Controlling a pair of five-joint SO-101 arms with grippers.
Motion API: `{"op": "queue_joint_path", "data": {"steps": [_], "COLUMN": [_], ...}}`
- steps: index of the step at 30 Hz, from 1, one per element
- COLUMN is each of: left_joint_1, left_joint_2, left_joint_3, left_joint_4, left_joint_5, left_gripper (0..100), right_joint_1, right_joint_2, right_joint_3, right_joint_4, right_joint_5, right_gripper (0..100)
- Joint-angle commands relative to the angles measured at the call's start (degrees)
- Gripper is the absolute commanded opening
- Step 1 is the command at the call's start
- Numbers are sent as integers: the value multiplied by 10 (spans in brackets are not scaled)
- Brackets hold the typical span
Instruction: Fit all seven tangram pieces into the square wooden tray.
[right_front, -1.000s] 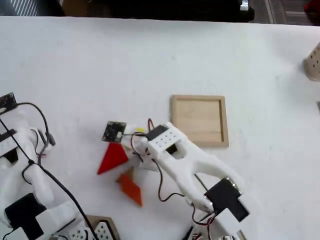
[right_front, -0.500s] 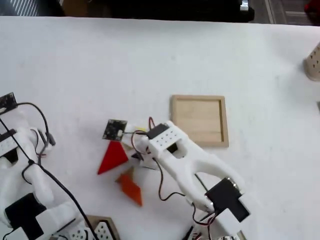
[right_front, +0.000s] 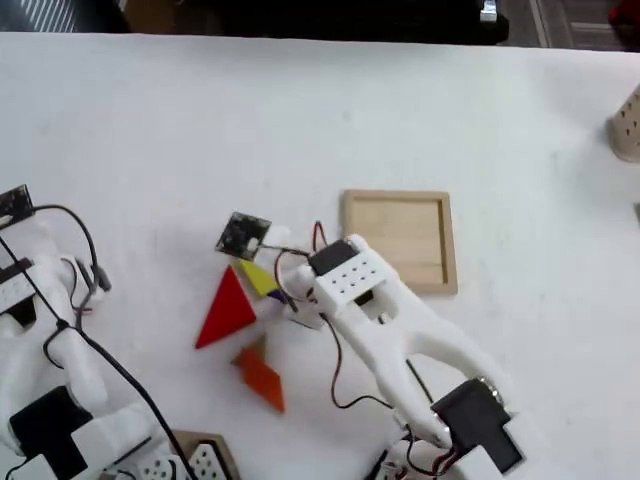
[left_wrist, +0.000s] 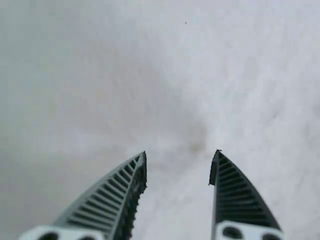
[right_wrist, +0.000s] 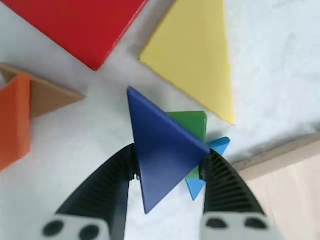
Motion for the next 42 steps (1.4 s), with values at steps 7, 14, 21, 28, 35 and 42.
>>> {"op": "queue_joint_path", "data": {"steps": [7,14,21,28,35,42], "left_joint_1": [14,14,14,13,13,13], "left_joint_2": [1,1,1,1,1,1], "left_joint_3": [-28,-27,-27,-27,-28,-29], "left_joint_4": [1,1,1,1,1,1], "left_joint_5": [-12,-12,-12,-12,-12,-11], "left_gripper": [211,211,211,211,211,211], "right_joint_1": [-2,-1,-2,-4,-55,-56], "right_joint_2": [44,67,67,66,26,39], "right_joint_3": [-22,-43,-44,-69,-107,-78], "right_joint_4": [1,2,0,46,137,41], "right_joint_5": [-7,-7,-7,-8,-41,-39], "right_gripper": [170,187,65,163,289,289]}}
